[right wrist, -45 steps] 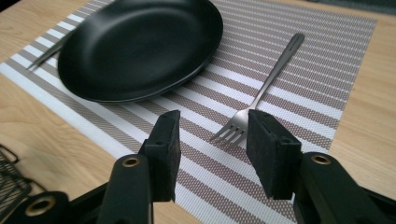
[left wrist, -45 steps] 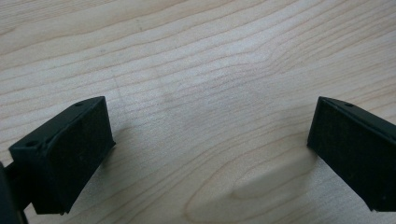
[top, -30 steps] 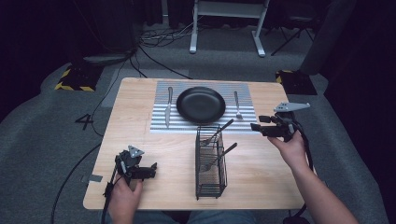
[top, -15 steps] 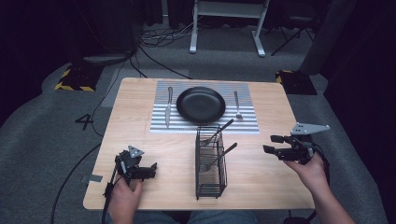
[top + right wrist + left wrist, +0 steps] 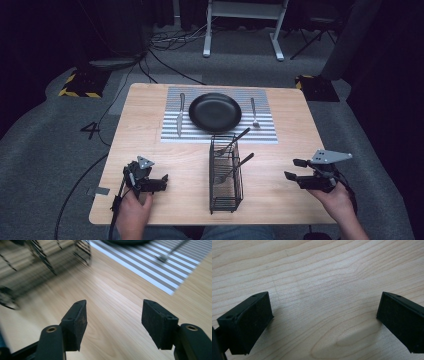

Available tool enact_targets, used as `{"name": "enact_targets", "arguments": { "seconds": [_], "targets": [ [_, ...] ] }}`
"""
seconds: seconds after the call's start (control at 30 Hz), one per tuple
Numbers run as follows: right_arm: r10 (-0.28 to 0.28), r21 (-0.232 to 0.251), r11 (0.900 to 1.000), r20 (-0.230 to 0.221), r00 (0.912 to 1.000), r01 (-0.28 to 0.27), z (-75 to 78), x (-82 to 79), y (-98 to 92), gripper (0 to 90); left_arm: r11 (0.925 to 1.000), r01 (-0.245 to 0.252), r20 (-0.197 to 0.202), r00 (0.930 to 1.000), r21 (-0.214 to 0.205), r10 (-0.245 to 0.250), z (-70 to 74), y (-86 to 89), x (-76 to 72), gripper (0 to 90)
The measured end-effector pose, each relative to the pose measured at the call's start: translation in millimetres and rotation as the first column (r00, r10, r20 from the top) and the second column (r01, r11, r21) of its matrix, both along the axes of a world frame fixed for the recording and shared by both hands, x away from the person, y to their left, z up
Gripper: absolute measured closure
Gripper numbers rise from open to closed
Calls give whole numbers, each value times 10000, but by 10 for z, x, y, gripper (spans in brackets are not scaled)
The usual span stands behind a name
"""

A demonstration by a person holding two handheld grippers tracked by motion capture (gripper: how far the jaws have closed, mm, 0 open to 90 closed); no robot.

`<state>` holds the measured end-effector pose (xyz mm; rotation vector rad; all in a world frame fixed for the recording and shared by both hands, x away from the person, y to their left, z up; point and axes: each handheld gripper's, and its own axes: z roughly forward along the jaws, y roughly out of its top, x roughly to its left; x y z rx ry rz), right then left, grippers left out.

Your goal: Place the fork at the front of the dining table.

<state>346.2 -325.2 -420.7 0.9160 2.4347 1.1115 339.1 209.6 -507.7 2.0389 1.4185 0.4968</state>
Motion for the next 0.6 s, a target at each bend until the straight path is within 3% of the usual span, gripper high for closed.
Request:
{"name": "enact_targets", "arguments": {
  "seconds": [0.07, 0.17, 0.23, 0.3, 0.4, 0.6],
  "targets": [
    [121, 50, 9999, -80, 9999, -121, -102, 5, -5, 394, 10000, -2, -7, 10000, -11, 2, 0, -1, 0, 2],
    [553, 1162, 9923, -1071, 9927, -428, -295, 35, -34, 398, 10000, -3, -6, 10000, -11, 3, 0, -1, 0, 2],
    [573, 1316, 9905, -1216, 9909, -412, -400, 40, -42, 398, 10000, -3, 0, 10000, -1, 3, 0, 0, 0, 2],
    [434, 1280, 9914, -1290, 9907, -267, -506, 48, -55, 397, 10000, -3, 0, 10000, -1, 3, 0, 0, 0, 2],
    [-81, 779, 9968, -1052, 9944, 164, -648, 48, -75, 391, 10000, -3, 0, 10000, -3, 3, 0, 0, 0, 2],
    [-452, 654, 9966, -781, 9959, 503, -809, 22, -161, 387, 10000, -3, 1, 10000, 0, 3, 0, 0, 0, 2]
  ]
}}
